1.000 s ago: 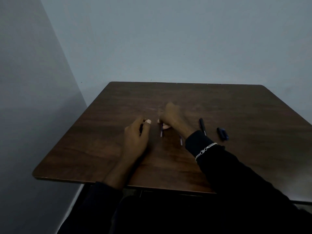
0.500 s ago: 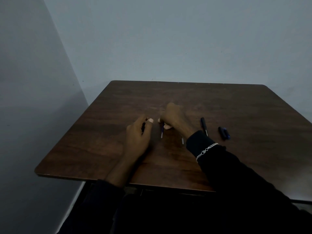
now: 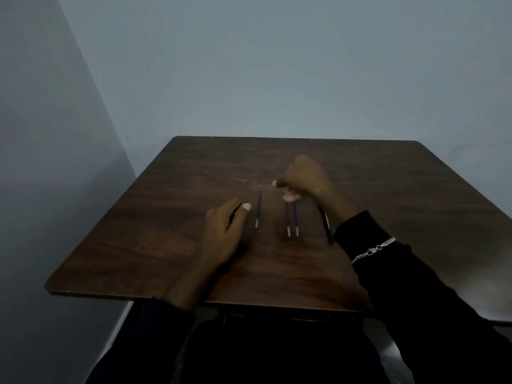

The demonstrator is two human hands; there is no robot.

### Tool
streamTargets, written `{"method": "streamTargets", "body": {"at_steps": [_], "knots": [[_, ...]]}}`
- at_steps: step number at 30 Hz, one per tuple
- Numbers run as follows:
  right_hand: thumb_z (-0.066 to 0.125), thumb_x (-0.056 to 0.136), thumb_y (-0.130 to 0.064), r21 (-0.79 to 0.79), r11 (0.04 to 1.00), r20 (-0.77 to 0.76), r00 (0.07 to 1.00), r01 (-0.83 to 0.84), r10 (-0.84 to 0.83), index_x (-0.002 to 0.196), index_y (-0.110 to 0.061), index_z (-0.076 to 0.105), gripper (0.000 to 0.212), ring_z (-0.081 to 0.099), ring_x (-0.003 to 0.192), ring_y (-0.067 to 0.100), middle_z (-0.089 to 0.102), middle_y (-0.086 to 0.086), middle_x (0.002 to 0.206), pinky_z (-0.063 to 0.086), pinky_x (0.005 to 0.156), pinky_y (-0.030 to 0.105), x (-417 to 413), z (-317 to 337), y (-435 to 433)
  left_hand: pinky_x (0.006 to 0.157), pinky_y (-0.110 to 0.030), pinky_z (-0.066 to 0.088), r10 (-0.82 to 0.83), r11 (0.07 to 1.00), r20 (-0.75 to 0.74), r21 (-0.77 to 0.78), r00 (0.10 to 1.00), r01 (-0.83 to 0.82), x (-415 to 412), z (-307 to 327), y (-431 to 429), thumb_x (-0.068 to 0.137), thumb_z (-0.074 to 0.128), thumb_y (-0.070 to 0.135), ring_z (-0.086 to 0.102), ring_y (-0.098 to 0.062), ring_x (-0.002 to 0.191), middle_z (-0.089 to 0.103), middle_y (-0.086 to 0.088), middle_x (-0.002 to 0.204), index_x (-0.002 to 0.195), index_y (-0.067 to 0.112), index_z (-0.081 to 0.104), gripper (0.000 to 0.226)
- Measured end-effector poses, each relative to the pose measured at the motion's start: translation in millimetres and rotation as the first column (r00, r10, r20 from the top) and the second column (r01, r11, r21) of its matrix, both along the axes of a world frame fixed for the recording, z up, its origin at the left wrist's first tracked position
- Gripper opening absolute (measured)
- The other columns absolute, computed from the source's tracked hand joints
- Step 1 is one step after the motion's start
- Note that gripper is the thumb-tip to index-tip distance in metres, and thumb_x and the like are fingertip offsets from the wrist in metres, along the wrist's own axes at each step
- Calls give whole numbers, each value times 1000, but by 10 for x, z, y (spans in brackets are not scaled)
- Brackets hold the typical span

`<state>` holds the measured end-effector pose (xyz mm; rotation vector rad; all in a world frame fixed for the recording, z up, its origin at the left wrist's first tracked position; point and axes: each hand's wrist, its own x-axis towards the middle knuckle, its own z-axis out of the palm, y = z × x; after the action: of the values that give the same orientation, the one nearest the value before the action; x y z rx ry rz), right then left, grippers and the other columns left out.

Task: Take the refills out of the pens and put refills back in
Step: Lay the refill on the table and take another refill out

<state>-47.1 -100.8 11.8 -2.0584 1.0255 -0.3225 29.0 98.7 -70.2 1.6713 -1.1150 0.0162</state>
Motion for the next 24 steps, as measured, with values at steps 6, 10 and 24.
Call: {"method": "streamTargets", "body": {"at_steps": [6,10,24], "knots": [[73,88,2,-24,1000,-204,979,5,-9,69,6,66,21,78,66,32,74,24,69,66,68,42,-266,-54,-67,60,-39,41,-116,992,-32,-58,993,114,-288,71,-129,100,47,28,55,-19,58,55,-3,60,75,5,65,38],[71,91,1,43,999,-283,959,34,-20,73,4,67,19,79,75,31,75,25,78,66,77,44,-220,-181,-31,59,-29,40,-110,992,-69,-76,992,105,-347,62,-194,97,46,32,53,-6,58,54,8,60,79,12,71,37],[59,102,-7,248,953,-453,890,172,-43,86,5,61,19,66,59,16,69,15,55,61,81,28,-81,-216,-87,59,-35,42,-100,994,-1,-40,995,100,-348,12,-128,100,51,15,56,-15,57,58,-6,62,78,5,68,29]]}}
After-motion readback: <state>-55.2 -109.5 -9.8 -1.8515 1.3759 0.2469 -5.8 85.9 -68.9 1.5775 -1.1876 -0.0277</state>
